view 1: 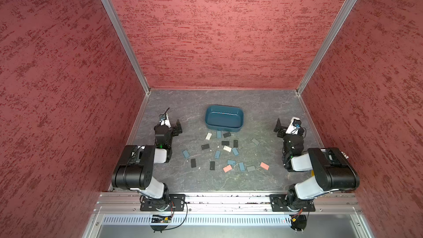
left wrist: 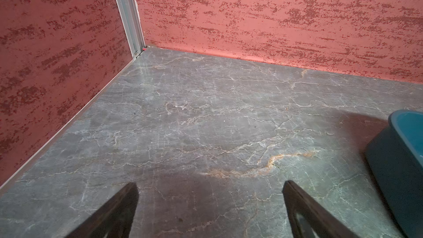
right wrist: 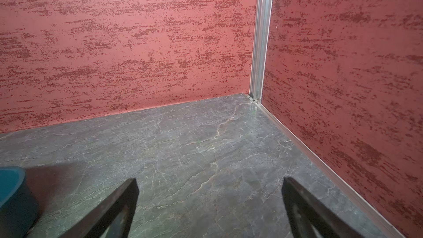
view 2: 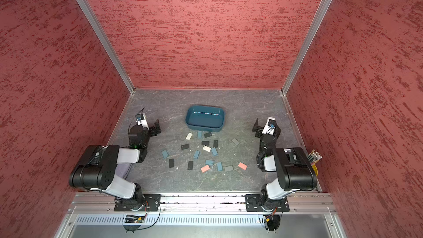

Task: Put the eraser in the storage box
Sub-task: Pick up the eraser from the center of the board.

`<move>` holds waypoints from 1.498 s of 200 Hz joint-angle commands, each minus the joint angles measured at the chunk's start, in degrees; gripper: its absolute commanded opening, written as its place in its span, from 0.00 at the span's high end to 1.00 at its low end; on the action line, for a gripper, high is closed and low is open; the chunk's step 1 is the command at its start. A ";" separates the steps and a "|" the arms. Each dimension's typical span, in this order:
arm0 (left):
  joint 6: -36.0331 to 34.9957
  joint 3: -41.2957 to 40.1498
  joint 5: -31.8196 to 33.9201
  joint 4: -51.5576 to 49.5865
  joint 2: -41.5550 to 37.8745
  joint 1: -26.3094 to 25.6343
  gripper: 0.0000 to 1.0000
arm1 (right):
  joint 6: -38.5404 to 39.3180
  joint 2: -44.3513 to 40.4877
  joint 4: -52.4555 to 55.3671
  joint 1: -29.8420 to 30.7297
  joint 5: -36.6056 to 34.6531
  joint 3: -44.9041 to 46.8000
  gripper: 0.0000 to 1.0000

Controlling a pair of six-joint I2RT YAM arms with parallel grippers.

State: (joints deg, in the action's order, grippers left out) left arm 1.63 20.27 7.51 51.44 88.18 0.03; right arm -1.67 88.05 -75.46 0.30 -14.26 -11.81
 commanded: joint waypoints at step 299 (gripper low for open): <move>26.86 17.17 3.04 -47.57 -37.88 -7.46 0.00 | -37.41 -40.03 42.64 0.59 11.94 -8.46 0.01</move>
State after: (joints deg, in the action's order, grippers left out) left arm 12.86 34.00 11.53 16.88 53.25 -9.47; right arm -31.38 51.13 -34.20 0.91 -7.86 -24.40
